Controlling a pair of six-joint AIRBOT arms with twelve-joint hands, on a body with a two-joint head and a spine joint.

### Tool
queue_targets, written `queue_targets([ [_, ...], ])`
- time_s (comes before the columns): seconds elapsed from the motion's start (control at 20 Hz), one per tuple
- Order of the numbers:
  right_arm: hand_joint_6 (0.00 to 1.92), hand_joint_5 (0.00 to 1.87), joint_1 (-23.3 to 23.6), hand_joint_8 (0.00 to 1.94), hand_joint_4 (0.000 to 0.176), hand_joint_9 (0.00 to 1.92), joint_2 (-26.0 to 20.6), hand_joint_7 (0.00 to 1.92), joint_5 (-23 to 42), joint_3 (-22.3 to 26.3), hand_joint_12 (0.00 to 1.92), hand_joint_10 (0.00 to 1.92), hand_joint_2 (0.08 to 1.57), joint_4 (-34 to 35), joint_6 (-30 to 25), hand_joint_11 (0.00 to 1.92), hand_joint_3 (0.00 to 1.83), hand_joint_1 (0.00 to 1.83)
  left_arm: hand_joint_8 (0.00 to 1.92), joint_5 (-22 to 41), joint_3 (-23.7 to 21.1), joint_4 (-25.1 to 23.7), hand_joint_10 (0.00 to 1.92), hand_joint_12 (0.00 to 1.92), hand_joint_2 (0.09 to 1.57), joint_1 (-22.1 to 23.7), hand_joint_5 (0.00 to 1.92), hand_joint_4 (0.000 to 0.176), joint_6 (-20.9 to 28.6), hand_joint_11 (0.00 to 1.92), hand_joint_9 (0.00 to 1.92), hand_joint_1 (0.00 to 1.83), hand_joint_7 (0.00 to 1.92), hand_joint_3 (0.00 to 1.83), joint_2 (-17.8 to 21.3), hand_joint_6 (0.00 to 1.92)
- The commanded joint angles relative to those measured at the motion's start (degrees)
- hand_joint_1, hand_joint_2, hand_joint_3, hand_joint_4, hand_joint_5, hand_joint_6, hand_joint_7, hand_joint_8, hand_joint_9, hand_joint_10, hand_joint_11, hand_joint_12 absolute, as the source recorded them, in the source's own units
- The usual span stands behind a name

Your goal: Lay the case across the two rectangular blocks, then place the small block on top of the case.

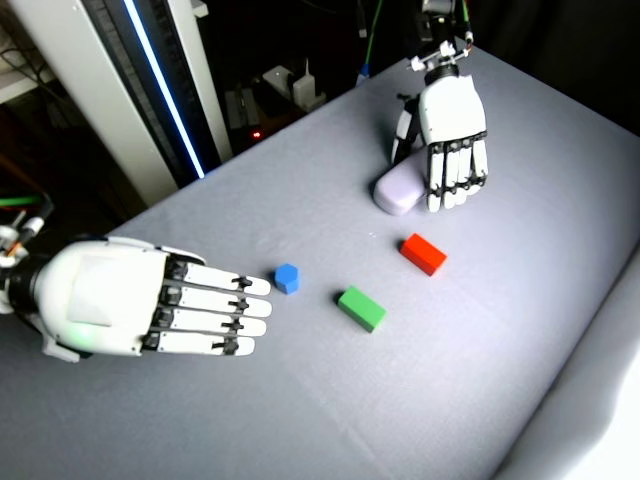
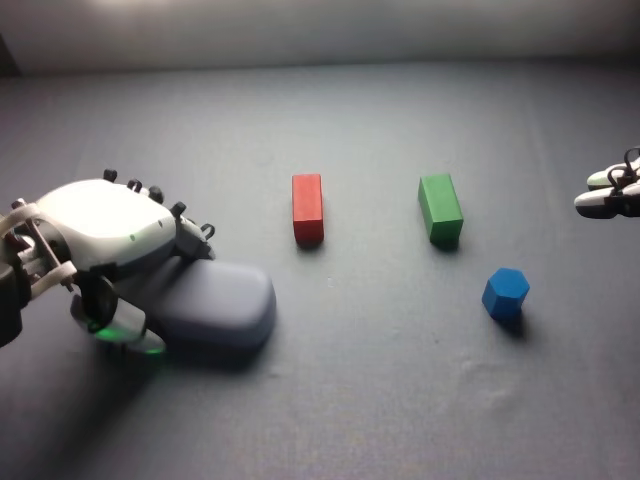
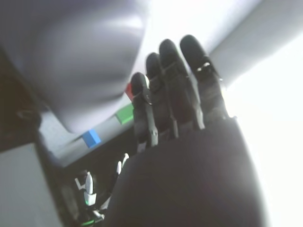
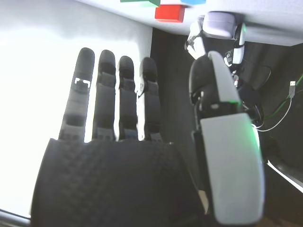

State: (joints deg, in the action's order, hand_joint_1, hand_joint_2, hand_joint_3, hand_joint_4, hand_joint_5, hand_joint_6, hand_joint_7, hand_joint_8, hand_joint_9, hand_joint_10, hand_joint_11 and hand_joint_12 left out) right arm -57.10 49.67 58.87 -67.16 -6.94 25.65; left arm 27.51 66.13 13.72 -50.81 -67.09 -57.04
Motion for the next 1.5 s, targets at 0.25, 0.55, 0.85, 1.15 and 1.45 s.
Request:
queue_targets([
  [0.25, 0.00, 0.48, 0.13, 0.01, 0.000, 0.45, -0.01, 0.42, 6.25, -0.10, 0.81, 0.00, 1.18, 1.64, -0.30, 0.17, 0.00, 0.87, 0.96, 12.81, -2.73, -0.81, 0.74, 1.23, 1.06, 0.73, 1.14, 0.000, 1.69, 1.02, 1.17, 1.28, 1.11, 0.00, 1.74, 0.56],
  [0.55, 0.00, 0.49, 0.11, 0.00, 0.000, 0.42, 0.57, 0.42, 6.24, -0.41, 0.87, 0.00, 1.19, 1.65, -0.36, 0.10, 0.00, 0.90, 0.59, 23.69, -3.97, -6.13, 0.63, 1.22, 1.03, 6.80, 1.07, 0.000, 7.82, 1.01, 1.20, 1.28, 1.25, 0.00, 1.92, 0.80],
  [0.85, 0.00, 0.37, 0.13, 0.00, 0.000, 0.44, 0.97, 0.43, 6.22, -0.99, 0.78, 0.01, 1.21, 1.47, -0.81, 0.12, 0.00, 0.77, 0.74, 16.61, 4.09, -7.40, 0.91, 1.20, 1.06, 17.15, 1.02, 0.000, 7.83, 0.99, 1.08, 1.29, 1.16, 0.00, -8.14, 0.88],
  [1.15, 0.00, 0.19, 0.74, 0.00, 0.000, 0.37, 1.50, 0.31, 6.22, -1.39, 0.76, 0.00, 1.23, 1.09, -0.85, 0.15, 0.00, 0.75, 0.90, 10.37, 11.28, -3.99, 1.19, 1.13, 1.09, 20.28, 0.99, 0.000, 7.94, 0.82, 0.95, 1.39, 1.03, 0.00, -16.20, 0.85],
  [1.45, 0.00, 0.19, 1.58, 0.00, 0.025, 0.43, 1.75, 0.31, 6.22, -1.54, 0.39, 0.00, 1.29, 0.19, -0.90, 0.26, 0.00, 0.78, 0.94, 4.26, 17.12, -1.02, 1.28, 1.21, 1.10, 20.48, 1.02, 0.000, 7.94, 0.72, 0.89, 1.38, 1.02, 0.00, -22.07, 0.73],
])
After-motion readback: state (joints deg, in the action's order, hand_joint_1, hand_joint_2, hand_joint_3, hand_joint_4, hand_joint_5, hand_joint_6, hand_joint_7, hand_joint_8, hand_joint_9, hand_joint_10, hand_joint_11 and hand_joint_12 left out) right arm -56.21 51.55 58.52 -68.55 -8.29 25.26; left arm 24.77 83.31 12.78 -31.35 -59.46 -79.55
